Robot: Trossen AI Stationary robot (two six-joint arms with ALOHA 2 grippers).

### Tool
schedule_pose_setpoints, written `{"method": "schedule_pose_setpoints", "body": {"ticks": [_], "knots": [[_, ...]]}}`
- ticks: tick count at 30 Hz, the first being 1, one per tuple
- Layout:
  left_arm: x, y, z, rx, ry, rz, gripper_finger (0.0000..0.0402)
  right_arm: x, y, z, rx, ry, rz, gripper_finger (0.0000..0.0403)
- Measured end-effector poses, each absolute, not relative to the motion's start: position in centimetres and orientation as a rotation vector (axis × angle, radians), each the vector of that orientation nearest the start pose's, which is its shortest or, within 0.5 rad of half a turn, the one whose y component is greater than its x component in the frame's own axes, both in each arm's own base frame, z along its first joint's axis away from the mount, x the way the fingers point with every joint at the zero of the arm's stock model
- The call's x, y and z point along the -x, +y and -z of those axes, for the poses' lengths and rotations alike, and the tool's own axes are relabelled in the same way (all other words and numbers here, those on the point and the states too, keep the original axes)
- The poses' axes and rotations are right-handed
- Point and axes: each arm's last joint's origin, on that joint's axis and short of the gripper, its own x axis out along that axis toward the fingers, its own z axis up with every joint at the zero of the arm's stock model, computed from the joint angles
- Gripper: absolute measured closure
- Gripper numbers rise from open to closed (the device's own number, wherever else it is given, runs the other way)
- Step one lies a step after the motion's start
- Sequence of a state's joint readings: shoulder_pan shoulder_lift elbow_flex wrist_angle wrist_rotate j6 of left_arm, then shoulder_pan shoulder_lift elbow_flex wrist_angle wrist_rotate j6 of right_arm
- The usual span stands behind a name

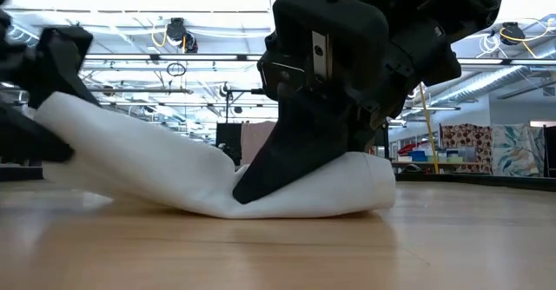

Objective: Roll towel
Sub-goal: Roll the white towel

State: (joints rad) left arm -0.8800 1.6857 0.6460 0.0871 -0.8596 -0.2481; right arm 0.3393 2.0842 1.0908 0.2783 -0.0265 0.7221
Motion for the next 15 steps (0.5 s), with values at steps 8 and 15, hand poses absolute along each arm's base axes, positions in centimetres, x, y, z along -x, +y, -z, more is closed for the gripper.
{"method": "schedule_pose_setpoints", "body": {"ticks": [8, 15], "knots": [[-17.7, -21.4, -12.2, -0.498, 0.563, 0.022, 0.0150, -38.3, 13.6, -9.7, -0.575, 0.801, -0.076, 0.0392], [-16.9, -22.5, -12.4, -0.508, 0.517, 0.085, 0.0150, -38.3, 13.5, -9.7, -0.588, 0.805, -0.069, 0.0393]]}}
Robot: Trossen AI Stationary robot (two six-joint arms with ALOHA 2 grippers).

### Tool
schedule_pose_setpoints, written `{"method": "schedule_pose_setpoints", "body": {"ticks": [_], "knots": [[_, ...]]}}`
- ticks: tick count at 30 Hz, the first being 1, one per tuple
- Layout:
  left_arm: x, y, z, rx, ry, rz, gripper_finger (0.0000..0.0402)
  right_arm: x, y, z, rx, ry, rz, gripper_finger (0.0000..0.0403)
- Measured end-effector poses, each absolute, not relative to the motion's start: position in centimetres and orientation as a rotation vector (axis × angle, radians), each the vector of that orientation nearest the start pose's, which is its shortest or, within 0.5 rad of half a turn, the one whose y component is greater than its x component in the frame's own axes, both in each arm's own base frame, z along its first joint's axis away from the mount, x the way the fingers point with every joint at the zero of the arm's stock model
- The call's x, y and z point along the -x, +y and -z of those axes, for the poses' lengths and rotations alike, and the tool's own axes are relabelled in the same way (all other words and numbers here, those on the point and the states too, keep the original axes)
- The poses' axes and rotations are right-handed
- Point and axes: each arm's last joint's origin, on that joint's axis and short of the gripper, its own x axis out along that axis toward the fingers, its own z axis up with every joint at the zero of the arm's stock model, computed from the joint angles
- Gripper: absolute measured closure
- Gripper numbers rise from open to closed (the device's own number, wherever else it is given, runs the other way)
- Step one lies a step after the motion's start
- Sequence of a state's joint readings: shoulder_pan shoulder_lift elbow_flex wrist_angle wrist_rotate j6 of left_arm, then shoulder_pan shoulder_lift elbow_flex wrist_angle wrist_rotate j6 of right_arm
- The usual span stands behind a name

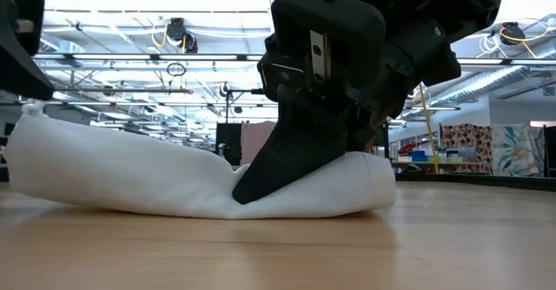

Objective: Roll towel
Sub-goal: Roll the white towel

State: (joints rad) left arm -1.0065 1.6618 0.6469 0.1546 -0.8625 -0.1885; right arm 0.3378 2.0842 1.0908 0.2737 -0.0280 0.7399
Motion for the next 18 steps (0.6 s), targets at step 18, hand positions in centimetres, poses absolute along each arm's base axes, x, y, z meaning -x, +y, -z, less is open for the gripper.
{"method": "schedule_pose_setpoints", "body": {"ticks": [18], "knots": [[-19.3, -21.4, -9.4, -0.618, 0.602, 0.074, 0.0151, -38.4, 13.4, -9.7, -0.601, 0.807, -0.064, 0.0394]]}}
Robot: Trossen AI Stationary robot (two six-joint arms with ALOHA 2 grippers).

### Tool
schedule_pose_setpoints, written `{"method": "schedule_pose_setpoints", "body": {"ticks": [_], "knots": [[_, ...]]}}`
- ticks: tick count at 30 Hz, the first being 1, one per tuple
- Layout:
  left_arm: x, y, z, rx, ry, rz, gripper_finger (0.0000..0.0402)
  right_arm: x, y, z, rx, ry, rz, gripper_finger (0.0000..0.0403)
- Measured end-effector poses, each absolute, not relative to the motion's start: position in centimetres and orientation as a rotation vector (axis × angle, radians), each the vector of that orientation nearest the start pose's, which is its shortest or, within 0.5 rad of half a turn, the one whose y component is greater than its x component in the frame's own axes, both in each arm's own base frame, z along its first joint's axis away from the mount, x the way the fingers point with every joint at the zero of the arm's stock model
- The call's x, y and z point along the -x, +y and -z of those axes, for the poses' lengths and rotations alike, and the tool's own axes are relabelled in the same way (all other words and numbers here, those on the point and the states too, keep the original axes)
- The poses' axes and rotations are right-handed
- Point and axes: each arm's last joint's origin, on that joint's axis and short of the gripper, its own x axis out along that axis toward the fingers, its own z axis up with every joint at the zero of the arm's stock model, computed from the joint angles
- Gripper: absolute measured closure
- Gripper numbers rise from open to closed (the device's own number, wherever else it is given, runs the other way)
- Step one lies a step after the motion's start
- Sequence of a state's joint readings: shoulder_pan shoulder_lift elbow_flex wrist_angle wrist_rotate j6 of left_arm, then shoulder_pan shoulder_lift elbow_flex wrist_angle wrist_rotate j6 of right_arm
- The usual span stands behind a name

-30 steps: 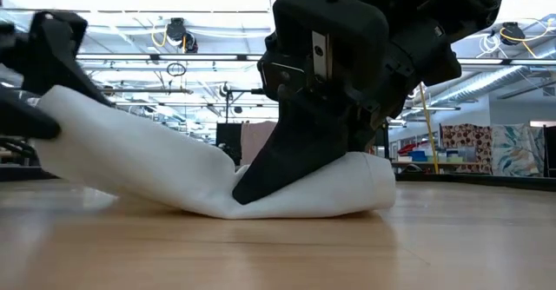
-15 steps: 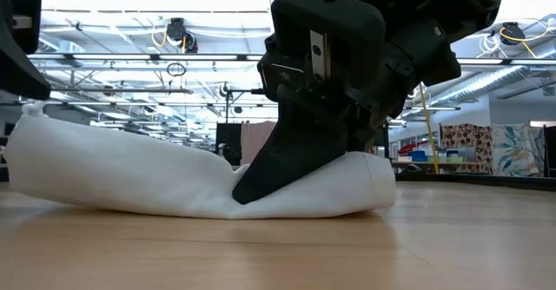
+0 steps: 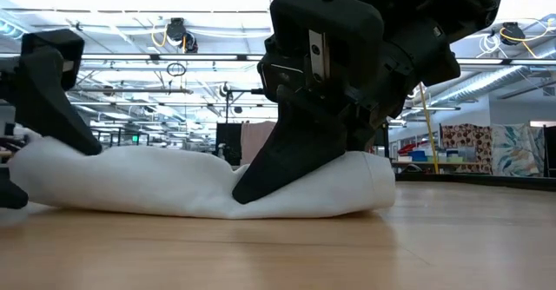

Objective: Roll towel
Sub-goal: Roll the white towel

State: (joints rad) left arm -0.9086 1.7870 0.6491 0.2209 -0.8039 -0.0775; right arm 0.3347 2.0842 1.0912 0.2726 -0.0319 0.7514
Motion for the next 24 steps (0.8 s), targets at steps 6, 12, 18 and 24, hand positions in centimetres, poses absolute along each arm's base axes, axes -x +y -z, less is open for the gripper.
{"method": "schedule_pose_setpoints", "body": {"ticks": [6, 12, 18, 24], "knots": [[-19.8, -20.6, -9.2, -0.557, 0.645, 0.042, 0.0151, -38.4, 13.5, -9.8, -0.603, 0.798, -0.068, 0.0382], [-20.4, -20.0, -9.1, -0.522, 0.669, 0.026, 0.0151, -38.4, 13.5, -9.8, -0.602, 0.796, -0.073, 0.0340], [-21.0, -19.5, -9.1, -0.480, 0.701, 0.050, 0.0176, -38.4, 13.5, -10.0, -0.605, 0.798, -0.097, 0.0316], [-21.5, -19.1, -9.0, -0.440, 0.726, 0.061, 0.0268, -38.3, 13.5, -10.7, -0.590, 0.791, -0.106, 0.0301]]}}
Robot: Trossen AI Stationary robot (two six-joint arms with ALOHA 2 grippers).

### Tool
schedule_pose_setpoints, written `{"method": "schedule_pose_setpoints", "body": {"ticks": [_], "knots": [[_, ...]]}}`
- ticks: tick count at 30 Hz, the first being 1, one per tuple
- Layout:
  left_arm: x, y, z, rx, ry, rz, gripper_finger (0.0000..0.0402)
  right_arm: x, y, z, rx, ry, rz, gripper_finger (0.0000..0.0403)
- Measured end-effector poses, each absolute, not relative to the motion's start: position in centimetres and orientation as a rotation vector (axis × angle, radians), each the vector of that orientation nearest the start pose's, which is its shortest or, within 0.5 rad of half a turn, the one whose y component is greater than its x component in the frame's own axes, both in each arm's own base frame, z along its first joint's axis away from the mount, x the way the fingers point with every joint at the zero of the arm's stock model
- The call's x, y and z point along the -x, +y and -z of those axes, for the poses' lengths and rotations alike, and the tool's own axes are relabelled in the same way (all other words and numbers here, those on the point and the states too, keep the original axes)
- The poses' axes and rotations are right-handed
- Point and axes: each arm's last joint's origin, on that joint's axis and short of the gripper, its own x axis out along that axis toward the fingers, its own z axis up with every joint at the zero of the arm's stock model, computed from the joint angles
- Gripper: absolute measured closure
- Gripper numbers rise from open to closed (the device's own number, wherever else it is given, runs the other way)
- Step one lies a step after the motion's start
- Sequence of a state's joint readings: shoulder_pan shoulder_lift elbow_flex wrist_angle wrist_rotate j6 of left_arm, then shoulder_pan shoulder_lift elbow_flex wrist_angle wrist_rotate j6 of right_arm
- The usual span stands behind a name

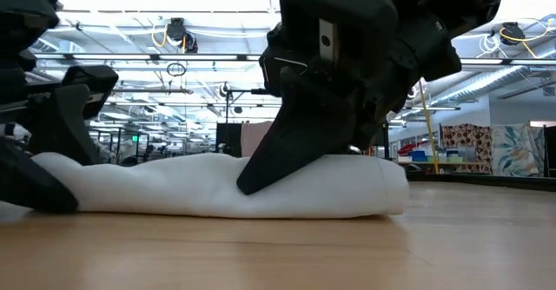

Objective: Roll towel
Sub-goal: Roll the white towel

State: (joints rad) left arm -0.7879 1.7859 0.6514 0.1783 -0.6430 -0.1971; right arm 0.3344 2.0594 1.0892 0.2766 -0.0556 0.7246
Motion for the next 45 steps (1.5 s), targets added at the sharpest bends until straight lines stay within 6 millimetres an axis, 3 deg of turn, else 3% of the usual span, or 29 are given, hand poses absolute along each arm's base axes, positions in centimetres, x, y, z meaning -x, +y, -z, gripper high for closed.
{"method": "schedule_pose_setpoints", "body": {"ticks": [8, 13, 20, 25, 31, 38, 45], "knots": [[-21.7, -18.8, -8.9, -0.424, 0.741, 0.061, 0.0371, -37.3, 13.8, -14.0, -0.373, 0.761, -0.204, 0.0285], [-21.8, -18.5, -9.0, -0.369, 0.742, 0.027, 0.0387, -35.2, 16.6, -16.0, -0.171, 0.744, -0.237, 0.0280], [-21.8, -18.5, -9.3, -0.210, 0.743, -0.010, 0.0381, -31.6, 22.4, -14.9, 0.144, 0.681, -0.141, 0.0272], [-22.1, -18.2, -10.3, -0.041, 0.771, 0.028, 0.0382, -30.3, 24.2, -13.9, 0.301, 0.604, -0.003, 0.0232], [-23.1, -17.3, -10.9, 0.173, 0.808, 0.031, 0.0383, -31.7, 23.1, -12.8, 0.402, 0.591, 0.019, 0.0189], [-23.5, -16.8, -10.9, 0.330, 0.835, -0.003, 0.0383, -34.4, 19.4, -12.6, 0.363, 0.645, -0.016, 0.0184], [-23.3, -17.0, -10.9, 0.383, 0.835, -0.033, 0.0384, -35.6, 16.7, -12.1, 0.327, 0.746, -0.150, 0.0184]]}}
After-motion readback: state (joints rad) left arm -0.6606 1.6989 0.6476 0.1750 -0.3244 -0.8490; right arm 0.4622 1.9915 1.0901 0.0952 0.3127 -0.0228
